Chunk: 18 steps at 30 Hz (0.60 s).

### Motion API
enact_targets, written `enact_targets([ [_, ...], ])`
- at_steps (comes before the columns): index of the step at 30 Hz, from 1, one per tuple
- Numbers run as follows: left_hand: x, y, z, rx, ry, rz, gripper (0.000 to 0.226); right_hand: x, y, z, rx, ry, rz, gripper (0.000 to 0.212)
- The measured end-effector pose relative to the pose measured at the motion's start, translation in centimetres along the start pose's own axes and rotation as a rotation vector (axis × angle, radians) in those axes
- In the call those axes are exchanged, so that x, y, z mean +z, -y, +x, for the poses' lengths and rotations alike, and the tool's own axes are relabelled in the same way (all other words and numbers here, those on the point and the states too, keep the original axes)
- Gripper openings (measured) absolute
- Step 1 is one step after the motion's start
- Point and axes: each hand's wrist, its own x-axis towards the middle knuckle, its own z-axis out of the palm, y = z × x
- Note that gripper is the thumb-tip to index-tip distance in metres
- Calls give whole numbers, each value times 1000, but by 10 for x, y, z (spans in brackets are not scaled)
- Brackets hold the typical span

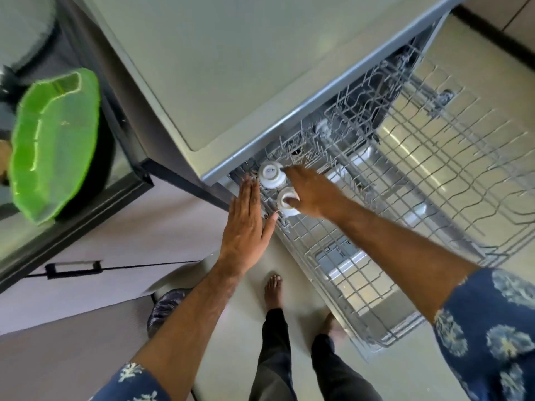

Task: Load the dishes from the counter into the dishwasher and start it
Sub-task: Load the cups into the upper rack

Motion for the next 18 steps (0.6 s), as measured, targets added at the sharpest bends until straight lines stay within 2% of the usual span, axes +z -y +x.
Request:
enact_targets([
  [5,-50,-18,-63,-88,250,168,80,-15,42,-82,-108,-12,-186,80],
  [7,-76,-20,-99,-143,269,155,82,-27,70,-108,-153,-2,-200,78],
  [12,-142,6,-192,-281,145,199,73,-46,158,-136,-368,7,-287,80],
  [18,-222,80,-306,-493,-51,222,72,-42,319,-126,-682,-89,-396,81],
])
